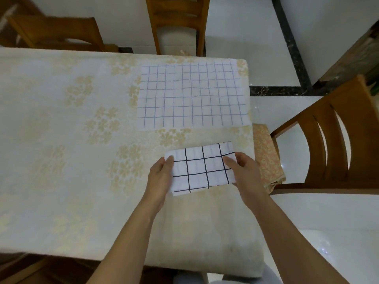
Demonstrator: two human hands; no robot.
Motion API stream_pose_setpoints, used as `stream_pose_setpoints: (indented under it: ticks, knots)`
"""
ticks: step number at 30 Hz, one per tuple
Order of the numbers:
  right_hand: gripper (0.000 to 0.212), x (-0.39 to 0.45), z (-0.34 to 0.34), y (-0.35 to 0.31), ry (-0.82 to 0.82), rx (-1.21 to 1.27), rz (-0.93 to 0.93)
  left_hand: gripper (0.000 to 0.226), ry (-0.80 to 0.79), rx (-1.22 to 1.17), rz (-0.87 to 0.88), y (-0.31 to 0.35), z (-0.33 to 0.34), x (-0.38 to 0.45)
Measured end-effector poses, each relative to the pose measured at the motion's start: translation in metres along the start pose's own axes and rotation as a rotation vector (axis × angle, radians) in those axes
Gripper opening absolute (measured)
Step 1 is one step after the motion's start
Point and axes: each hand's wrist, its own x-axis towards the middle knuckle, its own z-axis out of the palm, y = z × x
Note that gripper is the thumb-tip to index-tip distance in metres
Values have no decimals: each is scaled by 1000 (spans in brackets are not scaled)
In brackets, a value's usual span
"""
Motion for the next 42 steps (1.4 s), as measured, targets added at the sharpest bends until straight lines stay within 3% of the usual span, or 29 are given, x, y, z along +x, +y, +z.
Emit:
stream_pose_setpoints:
  ticks: [5, 10, 22, 35, 42]
  knots:
    - [36, -13, -8, -5, 75, -105, -113, 35, 82, 294, 260, -3, 16, -18]
    - [34, -25, -22, 2, 122, -263, -224, 34, 135, 367, 351, -9, 28, -34]
    - [30, -11, -74, -4, 123, -277, -307, 35, 223, 472, 330, -4, 80, -43]
    - [32, 49, -149, -30, -122, -400, -399, 31, 500, 445, 230, -8, 180, -67]
    - [34, 55, -146, -29, -292, -455, -451, 34, 685, 387, 166, -13, 193, -101]
